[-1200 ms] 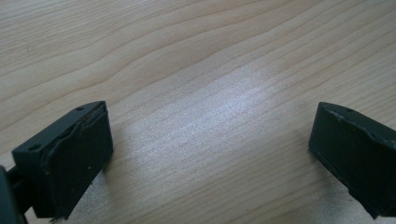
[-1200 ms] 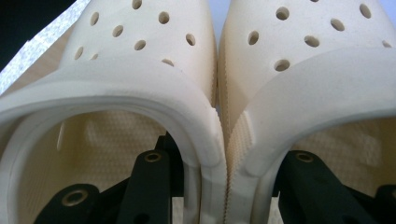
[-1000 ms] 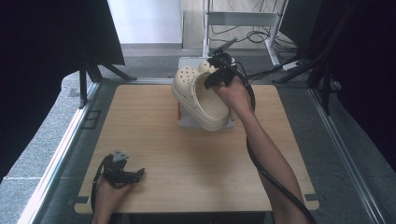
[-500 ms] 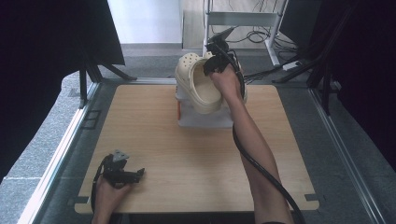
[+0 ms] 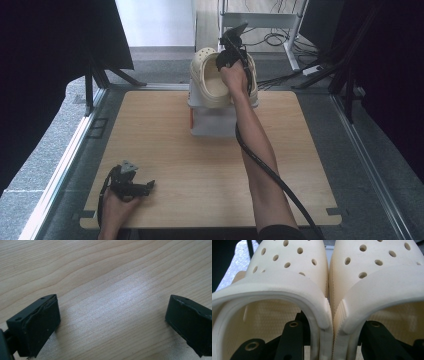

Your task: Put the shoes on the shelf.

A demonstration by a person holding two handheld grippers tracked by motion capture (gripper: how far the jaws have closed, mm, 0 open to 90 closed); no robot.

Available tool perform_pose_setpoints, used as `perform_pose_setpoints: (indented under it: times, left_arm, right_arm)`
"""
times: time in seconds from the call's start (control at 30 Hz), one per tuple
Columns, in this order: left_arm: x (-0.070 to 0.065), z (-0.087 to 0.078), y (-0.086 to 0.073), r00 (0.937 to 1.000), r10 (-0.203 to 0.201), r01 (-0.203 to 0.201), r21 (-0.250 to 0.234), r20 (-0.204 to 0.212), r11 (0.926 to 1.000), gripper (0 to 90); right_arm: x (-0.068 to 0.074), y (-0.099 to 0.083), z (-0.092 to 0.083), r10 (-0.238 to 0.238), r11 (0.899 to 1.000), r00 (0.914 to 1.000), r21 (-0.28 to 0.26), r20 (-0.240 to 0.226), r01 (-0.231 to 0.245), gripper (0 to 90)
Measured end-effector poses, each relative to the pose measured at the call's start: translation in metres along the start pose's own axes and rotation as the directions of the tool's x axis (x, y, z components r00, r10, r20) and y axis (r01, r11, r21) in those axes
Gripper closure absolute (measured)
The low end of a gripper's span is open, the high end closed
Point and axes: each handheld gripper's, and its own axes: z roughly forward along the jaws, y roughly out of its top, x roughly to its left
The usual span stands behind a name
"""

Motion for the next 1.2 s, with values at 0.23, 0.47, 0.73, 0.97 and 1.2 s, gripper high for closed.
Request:
perform_pose_setpoints:
  times: [0.23,0.47,0.73,0.97,1.2]
  left_arm:
    - [0.0,0.0,0.0,1.0,0.001,-0.001,0.0,0.001,1.0,0.0]
    - [0.0,0.0,0.0,1.0,0.004,-0.004,-0.001,0.0,1.0,0.0]
    - [0.0,0.0,0.0,1.0,0.004,-0.004,-0.001,0.0,1.0,0.0]
    - [0.0,0.0,0.0,1.0,0.003,-0.003,-0.001,0.0,1.0,0.0]
    - [0.0,0.0,0.0,1.0,0.002,-0.002,-0.001,0.0,1.0,0.0]
  right_arm:
    - [0.001,0.01,0.023,0.046,0.999,0.998,-0.017,0.044,-0.045,65.0]
    - [0.001,0.01,0.048,0.059,0.998,0.9968,-0.002,0.053,-0.059,64.5]
    - [0.001,0.003,0.054,-0.015,1.0,0.999,-0.013,0.043,0.015,55.9]
    - [-0.001,-0.005,0.047,-0.165,0.986,0.9862,-0.024,-0.006,0.165,33.5]
    - [-0.009,-0.014,0.036,-0.247,0.969,0.9653,-0.036,-0.083,0.245,16.2]
